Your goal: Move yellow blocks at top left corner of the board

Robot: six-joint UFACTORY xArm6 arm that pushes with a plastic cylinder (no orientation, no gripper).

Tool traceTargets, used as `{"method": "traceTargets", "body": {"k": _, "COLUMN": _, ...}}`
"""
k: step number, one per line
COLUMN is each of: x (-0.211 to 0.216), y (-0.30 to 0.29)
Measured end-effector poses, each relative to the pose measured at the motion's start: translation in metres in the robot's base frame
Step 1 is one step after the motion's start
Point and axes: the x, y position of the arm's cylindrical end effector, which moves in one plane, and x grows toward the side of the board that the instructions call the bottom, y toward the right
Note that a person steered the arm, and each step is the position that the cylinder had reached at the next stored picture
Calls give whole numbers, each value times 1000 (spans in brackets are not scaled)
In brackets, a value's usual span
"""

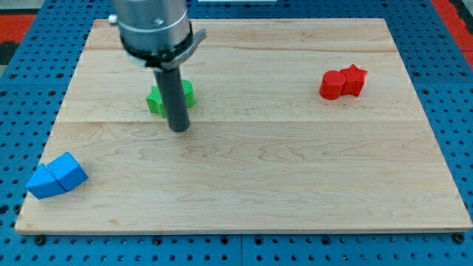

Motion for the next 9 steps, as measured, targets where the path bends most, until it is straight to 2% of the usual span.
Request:
{"method": "traceTargets", "body": {"k": 2, "x": -109, "y": 13}}
{"method": "traceTargets", "body": {"k": 3, "x": -146, "y": 14}}
{"method": "traceTargets", "body": {"k": 4, "x": -182, "y": -13}}
{"method": "traceTargets", "body": {"k": 5, "x": -213, "y": -8}}
{"method": "traceTargets", "body": {"k": 6, "x": -222, "y": -65}}
{"method": "traceTargets", "body": {"k": 7, "x": -216, "y": -93}}
{"method": "traceTargets", "body": {"k": 8, "x": -212, "y": -14}}
{"method": "traceTargets", "body": {"k": 9, "x": -167, "y": 0}}
